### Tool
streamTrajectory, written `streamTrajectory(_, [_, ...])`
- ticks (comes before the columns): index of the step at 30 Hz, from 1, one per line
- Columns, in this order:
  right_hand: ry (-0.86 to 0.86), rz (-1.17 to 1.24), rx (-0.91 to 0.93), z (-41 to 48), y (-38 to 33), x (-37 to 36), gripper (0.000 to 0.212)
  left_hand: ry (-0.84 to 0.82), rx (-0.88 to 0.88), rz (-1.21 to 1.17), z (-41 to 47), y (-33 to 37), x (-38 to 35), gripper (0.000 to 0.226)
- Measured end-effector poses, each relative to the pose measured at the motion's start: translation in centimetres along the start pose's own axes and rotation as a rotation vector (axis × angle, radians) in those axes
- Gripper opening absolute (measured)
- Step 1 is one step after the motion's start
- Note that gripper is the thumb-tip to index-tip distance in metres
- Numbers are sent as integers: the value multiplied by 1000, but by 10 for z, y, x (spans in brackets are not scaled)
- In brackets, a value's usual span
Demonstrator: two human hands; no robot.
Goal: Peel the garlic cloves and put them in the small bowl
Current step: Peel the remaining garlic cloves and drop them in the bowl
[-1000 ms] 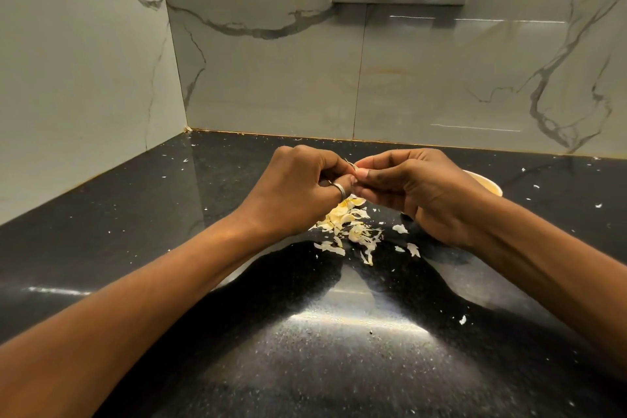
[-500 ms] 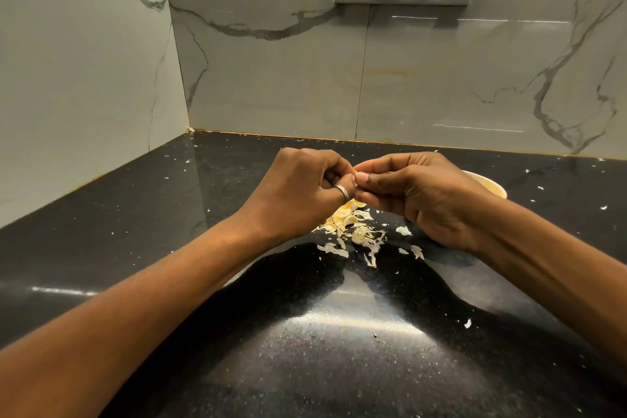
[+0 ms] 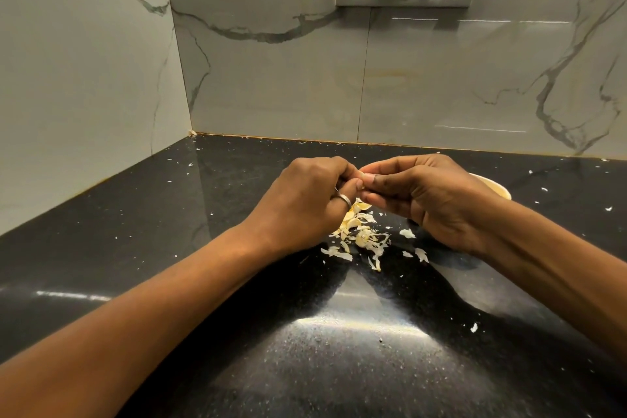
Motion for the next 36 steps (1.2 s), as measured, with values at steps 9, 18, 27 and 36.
streamTrajectory(9, [-16, -22, 22, 1, 5, -5, 11, -36, 77, 95, 0, 3, 1, 25])
streamTrajectory(18, [-29, -60, -12, 0, 4, -4, 9, -39, 129, 165, 2, -6, 7, 11])
streamTrajectory(27, [-3, -93, -33, 0, 1, -1, 11, 34, 166, 208, 5, -12, 15, 10])
streamTrajectory(36, [11, -144, -52, -3, -1, 2, 12, 100, 107, 257, 4, -10, 18, 18])
Point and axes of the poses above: each hand's wrist, its own z-axis towards the middle knuckle, its own x-axis out of the back of the hand, y = z × x, the point moved 2 cm from there along z, towards the middle knuckle, and after that the axes turned 4 degrees about -x, right-handed, at the moved point
